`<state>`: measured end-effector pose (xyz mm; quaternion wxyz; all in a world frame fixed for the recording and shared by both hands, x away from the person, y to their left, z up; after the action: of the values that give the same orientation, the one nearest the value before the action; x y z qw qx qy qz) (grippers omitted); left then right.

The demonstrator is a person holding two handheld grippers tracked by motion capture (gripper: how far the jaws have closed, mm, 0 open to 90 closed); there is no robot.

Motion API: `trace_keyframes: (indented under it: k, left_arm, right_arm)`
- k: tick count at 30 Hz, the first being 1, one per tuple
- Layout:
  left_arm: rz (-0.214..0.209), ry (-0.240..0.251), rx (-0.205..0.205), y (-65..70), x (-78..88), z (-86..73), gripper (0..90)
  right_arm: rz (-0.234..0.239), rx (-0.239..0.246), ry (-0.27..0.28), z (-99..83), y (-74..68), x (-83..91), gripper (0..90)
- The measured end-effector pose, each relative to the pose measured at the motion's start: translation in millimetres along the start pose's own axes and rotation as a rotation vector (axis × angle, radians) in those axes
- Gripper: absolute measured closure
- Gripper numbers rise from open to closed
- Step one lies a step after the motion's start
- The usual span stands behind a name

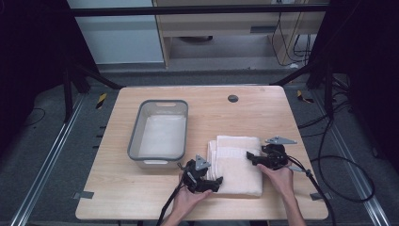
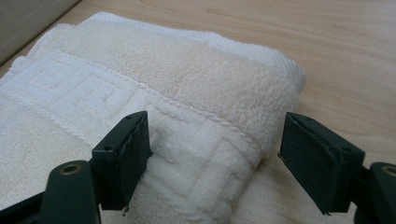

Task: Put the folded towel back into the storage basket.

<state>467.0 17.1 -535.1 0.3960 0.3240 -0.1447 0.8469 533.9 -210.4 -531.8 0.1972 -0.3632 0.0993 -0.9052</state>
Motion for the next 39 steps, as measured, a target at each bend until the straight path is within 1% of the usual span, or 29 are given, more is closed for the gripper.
trace_keyframes:
  k: [1, 5, 7, 9, 10, 11, 12, 13, 15, 16, 17, 21, 22, 23, 24, 25, 26, 27, 28, 30, 31, 32, 33, 34, 35, 36, 37, 38, 39]
  left_arm:
    - [-0.001, -0.002, 0.003, 0.3, -1.1, 0.1, 20.6]
    - [-0.01, -0.001, 0.002, 1.4, -2.4, 0.0, 22.7]
    - [-0.013, 0.0, 0.005, 1.7, -3.0, -0.2, 24.0]
    - [-0.019, 0.004, 0.015, 1.8, -3.9, -0.8, 24.4]
    - [-0.027, 0.009, 0.03, 1.9, -4.8, -1.4, 25.4]
    - [-0.027, 0.009, 0.03, 1.9, -4.8, -1.4, 26.1]
    - [-0.033, 0.011, 0.038, 2.2, -5.2, -1.7, 26.1]
    - [-0.039, 0.012, 0.043, 2.2, -5.6, -2.2, 27.3]
    - [-0.056, 0.018, 0.052, 2.4, -5.9, -2.8, 28.7]
    - [-0.061, 0.024, 0.048, 2.2, -6.1, -3.0, 30.8]
    - [-0.062, 0.026, 0.044, 2.3, -6.1, -3.1, 30.8]
    - [-0.074, 0.029, 0.045, 3.1, -6.2, -3.1, 34.8]
    - [-0.076, 0.032, 0.045, 3.4, -6.3, -3.1, 36.6]
    - [-0.081, 0.033, 0.047, 3.8, -6.4, -3.1, 36.6]
    - [-0.084, 0.034, 0.05, 4.1, -6.5, -2.9, 39.0]
    - [-0.09, 0.035, 0.055, 4.5, -6.6, -2.8, 40.1]
    - [-0.093, 0.034, 0.058, 4.7, -6.6, -2.7, 41.1]
    - [-0.093, 0.034, 0.058, 4.7, -6.6, -2.7, 42.6]
    - [-0.098, 0.034, 0.066, 5.1, -6.6, -2.5, 42.6]
    - [-0.104, 0.034, 0.077, 4.9, -6.4, -2.4, 46.0]
    - [-0.111, 0.033, 0.086, 5.1, -6.4, -2.3, 49.7]
    - [-0.127, 0.035, 0.104, 5.3, -6.9, -1.8, 51.4]
    - [-0.127, 0.035, 0.104, 5.3, -6.9, -1.8, 52.5]
    - [-0.131, 0.034, 0.107, 5.1, -6.7, -1.8, 54.7]
    - [-0.134, 0.035, 0.113, 5.3, -6.6, -1.4, 54.7]
    - [-0.136, 0.035, 0.117, 5.5, -6.4, -0.8, 58.9]
    - [-0.13, 0.034, 0.117, 5.4, -5.8, -0.3, 60.9]
    - [-0.128, 0.036, 0.116, 6.1, -5.3, 0.5, 60.9]
    - [-0.116, 0.037, 0.11, 6.0, -4.6, 0.7, 62.6]
  right_arm:
    - [0.009, -0.029, -0.008, -1.2, 1.0, -1.2, 24.7]
    - [0.007, -0.02, -0.01, -2.0, 1.1, -2.5, 25.3]
    - [0.006, -0.026, -0.014, -2.7, 1.1, -3.2, 25.4]
    - [0.007, -0.031, -0.018, -2.9, 1.2, -3.7, 25.5]
    - [0.006, -0.036, -0.025, -3.6, 1.2, -4.8, 25.9]
    - [0.006, -0.036, -0.025, -3.6, 1.2, -4.8, 25.9]
    - [0.01, -0.045, -0.029, -4.0, 0.6, -5.1, 26.2]
    - [0.01, -0.042, -0.03, -4.2, 1.0, -5.7, 27.1]
    - [0.024, -0.056, -0.037, -4.8, 0.3, -6.5, 29.1]
    - [0.033, -0.064, -0.042, -5.0, 0.5, -6.8, 31.5]
    - [0.033, -0.064, -0.042, -5.0, 0.5, -6.8, 31.5]
    - [0.064, -0.098, -0.058, -5.5, 0.5, -7.4, 36.4]
    - [0.072, -0.102, -0.061, -5.6, -0.3, -7.4, 39.8]
    - [0.072, -0.102, -0.061, -5.6, -0.3, -7.4, 39.8]
    - [0.081, -0.1, -0.059, -5.9, -1.6, -7.1, 44.7]
    - [0.09, -0.1, -0.059, -6.0, -2.9, -6.6, 47.5]
    - [0.094, -0.104, -0.061, -6.3, -4.3, -6.1, 49.4]
    - [0.094, -0.104, -0.061, -6.3, -4.3, -6.1, 49.4]
    - [0.095, -0.104, -0.06, -6.4, -4.6, -6.0, 50.4]
    - [0.1, -0.115, -0.063, -6.5, -5.2, -5.8, 52.5]
    - [0.105, -0.122, -0.068, -6.2, -5.3, -5.6, 55.6]
    - [0.108, -0.125, -0.069, -6.1, -5.5, -5.4, 57.4]
    - [0.108, -0.125, -0.069, -6.1, -5.5, -5.4, 57.4]
    - [0.114, -0.13, -0.07, -5.6, -6.2, -4.6, 61.4]
    - [0.114, -0.13, -0.07, -5.6, -6.2, -4.6, 61.4]
    - [0.117, -0.129, -0.07, -5.2, -6.4, -3.8, 63.9]
    - [0.118, -0.129, -0.069, -5.0, -6.5, -3.5, 64.9]
    - [0.118, -0.129, -0.069, -5.0, -6.5, -3.5, 64.9]
    - [0.119, -0.132, -0.067, -4.7, -6.6, -3.1, 65.8]
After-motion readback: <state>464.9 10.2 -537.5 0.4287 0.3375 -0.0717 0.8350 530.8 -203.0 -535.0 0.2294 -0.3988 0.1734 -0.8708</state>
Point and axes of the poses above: each handheld gripper's, and its own axes: x roughly backward along the jaws, z roughly out of its top, y roughly to its right, the point moved 6 cm from there along -x, roughly forward along the jaws, and after that the axes turned 11 degrees about -x, right-handed, at the moved point
